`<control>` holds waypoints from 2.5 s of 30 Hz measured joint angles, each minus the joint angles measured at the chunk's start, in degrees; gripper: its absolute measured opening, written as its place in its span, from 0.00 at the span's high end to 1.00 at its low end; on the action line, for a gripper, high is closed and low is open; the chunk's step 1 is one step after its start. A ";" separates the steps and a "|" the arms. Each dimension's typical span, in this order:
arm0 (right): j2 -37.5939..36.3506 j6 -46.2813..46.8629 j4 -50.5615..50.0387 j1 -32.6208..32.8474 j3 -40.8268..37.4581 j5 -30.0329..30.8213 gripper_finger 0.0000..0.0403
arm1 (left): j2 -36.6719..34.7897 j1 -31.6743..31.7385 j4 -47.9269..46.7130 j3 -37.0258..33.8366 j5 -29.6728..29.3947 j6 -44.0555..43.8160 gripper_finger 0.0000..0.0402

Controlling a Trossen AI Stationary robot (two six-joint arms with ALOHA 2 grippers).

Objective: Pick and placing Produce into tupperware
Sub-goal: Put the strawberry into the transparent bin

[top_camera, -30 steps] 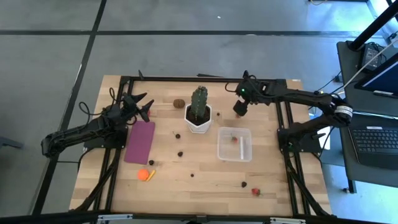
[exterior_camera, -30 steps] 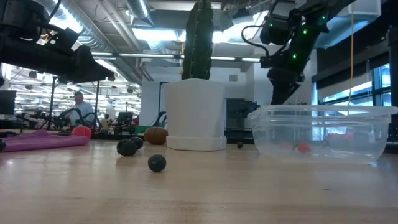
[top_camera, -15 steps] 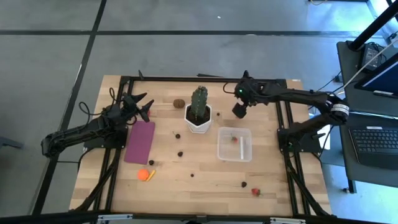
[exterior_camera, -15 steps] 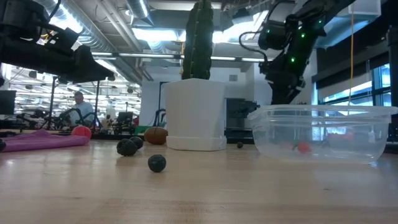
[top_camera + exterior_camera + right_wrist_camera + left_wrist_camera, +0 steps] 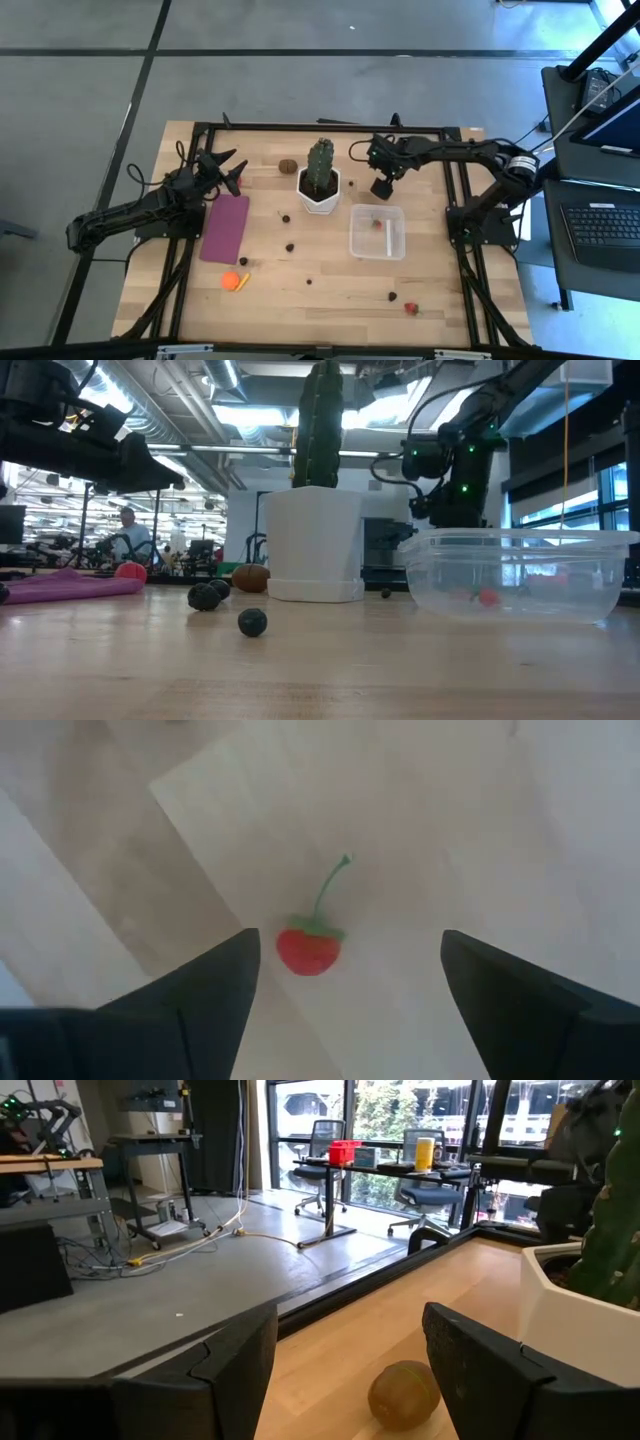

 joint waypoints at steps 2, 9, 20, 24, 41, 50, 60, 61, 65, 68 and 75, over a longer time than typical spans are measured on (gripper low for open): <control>0.67 -0.06 -0.36 -0.10 0.00 -2.08 0.23 | 0.01 0.00 0.01 0.00 0.02 -0.02 0.39; 2.04 -1.18 -1.77 -0.12 0.00 -2.34 0.23 | 0.00 0.00 0.00 0.00 0.02 -0.02 0.39; 2.75 -1.36 -0.66 -0.09 0.00 -2.25 0.23 | 0.00 0.00 0.00 0.00 0.02 -0.06 0.39; 4.60 -1.21 -0.09 -0.09 0.00 -2.25 0.23 | 0.01 0.00 0.00 0.00 0.02 -0.09 0.39; 6.91 -1.38 1.43 -0.05 0.00 -2.63 0.55 | 0.00 0.00 0.00 0.00 0.02 -0.09 0.39; 6.91 -1.25 1.52 -0.07 0.04 -2.02 0.71 | 0.00 0.00 0.00 0.00 0.02 -0.09 0.39; 6.40 -1.21 1.42 -0.12 0.02 -1.90 0.70 | 0.00 0.00 0.00 0.00 0.02 -0.09 0.39; 5.98 -1.22 1.28 -0.12 0.00 -1.89 0.71 | 0.00 0.00 0.00 0.00 0.02 -0.07 0.39; 3.42 -1.23 0.97 -0.12 0.00 -1.92 0.71 | 0.02 0.00 0.01 0.00 0.02 -0.07 0.39; 0.37 -1.13 0.38 0.23 0.16 -2.26 0.70 | 0.00 0.00 0.00 0.00 0.02 -0.08 0.39; -7.44 1.85 -1.50 4.44 2.35 -8.61 0.71 | 0.00 0.00 0.02 0.00 0.02 -0.07 0.39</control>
